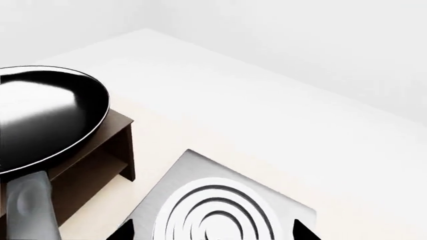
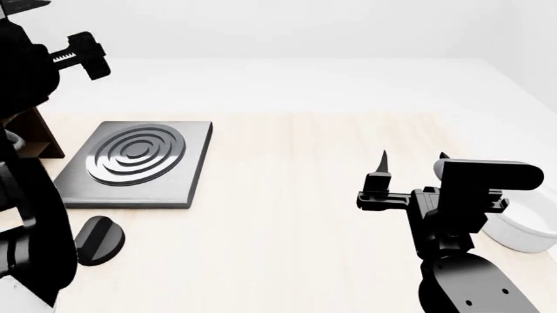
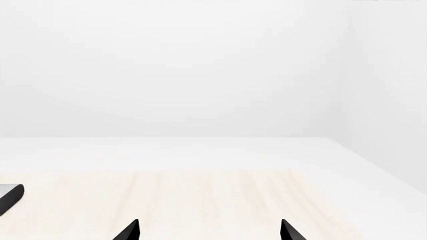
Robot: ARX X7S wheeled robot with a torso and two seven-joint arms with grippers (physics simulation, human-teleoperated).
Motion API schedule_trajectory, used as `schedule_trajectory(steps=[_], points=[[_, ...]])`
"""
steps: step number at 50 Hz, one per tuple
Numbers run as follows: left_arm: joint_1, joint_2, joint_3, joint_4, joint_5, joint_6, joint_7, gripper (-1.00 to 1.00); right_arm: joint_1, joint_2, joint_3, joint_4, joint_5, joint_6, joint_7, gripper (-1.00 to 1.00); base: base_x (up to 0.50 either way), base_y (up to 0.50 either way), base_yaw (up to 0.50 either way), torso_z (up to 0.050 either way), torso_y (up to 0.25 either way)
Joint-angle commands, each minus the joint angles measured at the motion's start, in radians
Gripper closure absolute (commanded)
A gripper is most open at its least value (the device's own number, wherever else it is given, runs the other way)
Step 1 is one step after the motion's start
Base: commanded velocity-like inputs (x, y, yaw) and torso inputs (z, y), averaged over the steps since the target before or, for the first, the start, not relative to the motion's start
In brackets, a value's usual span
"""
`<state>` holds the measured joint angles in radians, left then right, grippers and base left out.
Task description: Put the frying pan on top of the cabinet.
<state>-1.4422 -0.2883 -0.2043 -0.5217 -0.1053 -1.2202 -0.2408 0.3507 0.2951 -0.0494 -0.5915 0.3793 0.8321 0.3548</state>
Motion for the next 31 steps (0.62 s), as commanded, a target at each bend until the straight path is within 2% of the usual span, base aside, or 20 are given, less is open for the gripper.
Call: schedule_trajectory(steps=[1, 3, 5, 10, 15, 18, 22, 31], points=[[0.456, 0.055, -0.006, 1.021, -0.501, -0.350, -0.055, -1.00, -0.002, 0.004, -0.001, -0.012, 0.005, 0.002, 0.006, -1.00, 0.00, 0.00, 0.00, 0.000, 0.000], [0.526, 0.024, -0.001, 1.062, -0.766, -0.349, -0.181, -1.00, -0.003, 0.004, -0.006, -0.012, 0.003, 0.001, 0.007, -1.00, 0.00, 0.00, 0.00, 0.000, 0.000], [0.619, 0.031, 0.010, 1.138, -0.815, -0.322, -0.185, -1.00, -0.004, 0.005, -0.004, -0.020, 0.007, 0.004, 0.008, -1.00, 0.00, 0.00, 0.00, 0.000, 0.000], [0.819, 0.013, 0.109, 1.215, -0.751, -0.126, -0.117, -1.00, -0.008, 0.009, -0.002, -0.038, 0.014, 0.009, 0.011, -1.00, 0.00, 0.00, 0.00, 0.000, 0.000], [0.922, 0.024, 0.133, 1.207, -0.728, -0.030, -0.069, -1.00, -0.007, 0.012, -0.008, -0.037, 0.012, 0.006, 0.010, -1.00, 0.00, 0.00, 0.00, 0.000, 0.000], [0.971, 0.018, 0.180, 1.167, -0.659, 0.068, -0.040, -1.00, -0.010, 0.014, -0.008, -0.047, 0.015, 0.009, 0.012, -1.00, 0.00, 0.00, 0.00, 0.000, 0.000], [0.984, 0.004, 0.226, 1.148, -0.604, 0.131, -0.023, -1.00, -0.009, 0.017, -0.010, -0.051, 0.016, 0.008, 0.012, -1.00, 0.00, 0.00, 0.00, 0.000, 0.000], [0.985, -0.003, 0.235, 1.128, -0.611, 0.138, -0.008, -1.00, -0.008, 0.021, -0.025, -0.047, 0.010, 0.002, 0.015, -1.00, 0.00, 0.00, 0.00, 0.000, 0.000]])
